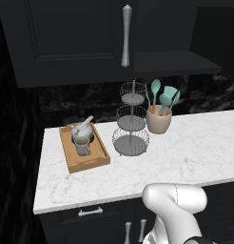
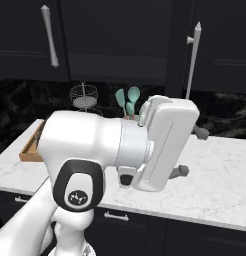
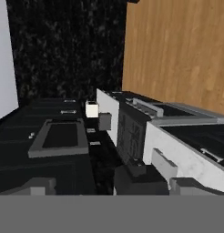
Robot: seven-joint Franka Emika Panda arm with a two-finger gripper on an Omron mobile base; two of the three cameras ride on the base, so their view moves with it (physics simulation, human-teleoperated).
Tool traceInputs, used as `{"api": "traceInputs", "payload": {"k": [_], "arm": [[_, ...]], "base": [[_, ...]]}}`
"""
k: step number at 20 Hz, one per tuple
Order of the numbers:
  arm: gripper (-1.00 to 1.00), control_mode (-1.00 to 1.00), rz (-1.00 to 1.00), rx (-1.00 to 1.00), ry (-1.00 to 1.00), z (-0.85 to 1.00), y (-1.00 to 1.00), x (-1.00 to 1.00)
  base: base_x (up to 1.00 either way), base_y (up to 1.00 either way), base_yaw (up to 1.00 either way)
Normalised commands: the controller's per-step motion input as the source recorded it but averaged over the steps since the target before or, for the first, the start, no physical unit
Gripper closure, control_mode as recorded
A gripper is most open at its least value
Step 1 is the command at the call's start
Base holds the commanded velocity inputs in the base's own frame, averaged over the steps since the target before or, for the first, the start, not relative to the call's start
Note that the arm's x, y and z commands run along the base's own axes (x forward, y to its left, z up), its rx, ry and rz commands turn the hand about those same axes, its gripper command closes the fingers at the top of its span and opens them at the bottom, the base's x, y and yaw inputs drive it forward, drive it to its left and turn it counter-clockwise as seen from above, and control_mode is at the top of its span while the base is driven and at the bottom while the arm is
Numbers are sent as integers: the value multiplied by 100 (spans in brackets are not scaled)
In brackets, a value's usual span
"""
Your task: Pick the kettle from the counter and place it on the tray. Then pick the mug from the cabinet and place it on the tray. Then close the cabinet doors.
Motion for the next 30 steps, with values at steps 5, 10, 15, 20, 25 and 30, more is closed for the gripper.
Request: {"api": "traceInputs", "payload": {"k": [5, 10, 15, 20, 25, 30], "arm": [[-100, -100, 0, -7, 12, 0, -18, 29], [-100, -100, 1, -9, 16, 0, -3, 36], [-100, -100, 8, -6, 11, 0, 7, 37], [-100, -100, 14, 0, 12, 0, 27, 36], [-100, -100, 21, 0, 7, 0, 45, 37], [-100, -100, 23, 0, 4, 0, 47, 41]], "base": [[0, 0, 0], [0, 0, 0], [0, 0, 0], [0, 0, 0], [0, 0, 0], [0, 0, 0]]}}
